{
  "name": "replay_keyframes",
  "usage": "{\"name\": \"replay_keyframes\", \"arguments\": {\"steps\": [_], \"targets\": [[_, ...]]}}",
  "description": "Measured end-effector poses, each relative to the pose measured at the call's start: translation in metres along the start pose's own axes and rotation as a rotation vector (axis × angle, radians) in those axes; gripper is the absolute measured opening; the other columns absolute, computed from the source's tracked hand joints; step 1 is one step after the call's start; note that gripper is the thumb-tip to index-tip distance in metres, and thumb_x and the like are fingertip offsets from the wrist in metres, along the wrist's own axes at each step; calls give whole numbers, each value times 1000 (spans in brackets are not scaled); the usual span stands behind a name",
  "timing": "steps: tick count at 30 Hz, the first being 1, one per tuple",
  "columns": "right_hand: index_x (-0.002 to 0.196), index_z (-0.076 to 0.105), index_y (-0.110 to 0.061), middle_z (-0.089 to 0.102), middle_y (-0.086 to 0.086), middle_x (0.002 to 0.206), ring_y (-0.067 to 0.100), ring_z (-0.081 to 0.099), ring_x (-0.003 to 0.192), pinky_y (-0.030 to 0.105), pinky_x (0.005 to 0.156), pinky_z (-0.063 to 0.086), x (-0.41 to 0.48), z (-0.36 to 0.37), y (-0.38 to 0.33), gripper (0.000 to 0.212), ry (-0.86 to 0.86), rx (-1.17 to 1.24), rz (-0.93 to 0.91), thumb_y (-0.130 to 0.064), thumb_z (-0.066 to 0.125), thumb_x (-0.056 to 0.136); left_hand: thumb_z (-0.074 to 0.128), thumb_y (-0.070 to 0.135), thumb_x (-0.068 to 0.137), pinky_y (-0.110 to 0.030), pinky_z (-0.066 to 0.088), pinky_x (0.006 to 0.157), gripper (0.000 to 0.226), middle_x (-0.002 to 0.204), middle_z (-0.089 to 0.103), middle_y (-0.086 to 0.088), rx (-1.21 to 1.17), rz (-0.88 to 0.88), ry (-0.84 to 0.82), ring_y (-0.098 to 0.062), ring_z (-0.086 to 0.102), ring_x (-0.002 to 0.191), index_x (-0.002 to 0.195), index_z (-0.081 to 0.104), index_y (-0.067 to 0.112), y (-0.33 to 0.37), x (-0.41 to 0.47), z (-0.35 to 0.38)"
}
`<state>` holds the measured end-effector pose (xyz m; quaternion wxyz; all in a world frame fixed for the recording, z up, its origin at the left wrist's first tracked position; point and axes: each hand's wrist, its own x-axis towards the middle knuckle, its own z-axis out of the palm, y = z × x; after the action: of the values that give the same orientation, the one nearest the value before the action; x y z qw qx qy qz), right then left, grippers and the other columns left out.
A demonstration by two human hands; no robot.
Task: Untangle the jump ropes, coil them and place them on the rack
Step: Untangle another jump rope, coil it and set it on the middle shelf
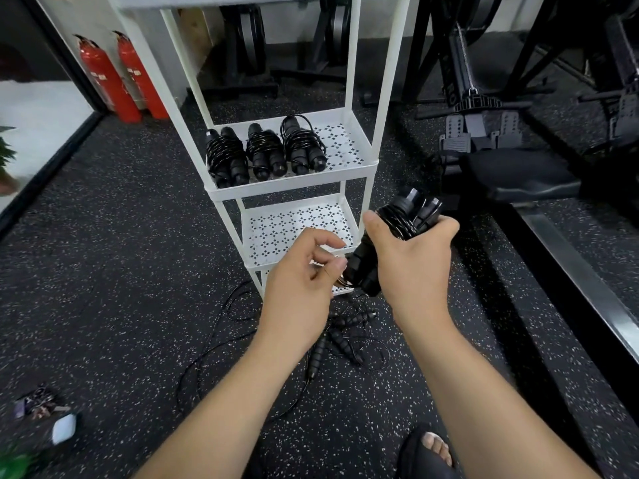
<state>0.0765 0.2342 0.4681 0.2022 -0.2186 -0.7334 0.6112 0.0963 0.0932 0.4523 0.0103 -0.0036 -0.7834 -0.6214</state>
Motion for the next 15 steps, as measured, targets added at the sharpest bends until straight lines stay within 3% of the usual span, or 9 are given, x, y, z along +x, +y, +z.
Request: {"name": "replay_keyframes", "arguments": {"steps": [3,6,11,15], "targets": [[118,41,-21,54,-2,119,8,55,97,27,81,42,-5,3,0,66,2,-70,-99,-47,91,83,73,19,100,-48,56,68,30,87,71,3,16,-10,62,-34,60,64,106,66,47,1,-1,2],[123,40,-20,47,-2,123,0,46,93,23,77,38,-11,5,-2,67,2,-110,-178,-45,90,85,71,15,100,-33,45,55,35,84,72,4,101,1,96,-16,53,54,105,65,48,3,-1,0],[127,40,-19,43,-4,124,6,48,98,38,83,48,-18,10,0,70,3,-171,-231,-45,89,86,66,8,99,-23,49,60,38,77,69,10,268,48,111,-8,62,65,108,64,45,10,-6,1],[134,39,-16,43,-3,127,17,55,106,36,78,43,-24,15,3,75,-24,-255,-270,-47,88,87,70,9,98,-34,46,63,37,79,71,0,67,-95,137,-12,55,57,104,65,45,3,2,0]]}}
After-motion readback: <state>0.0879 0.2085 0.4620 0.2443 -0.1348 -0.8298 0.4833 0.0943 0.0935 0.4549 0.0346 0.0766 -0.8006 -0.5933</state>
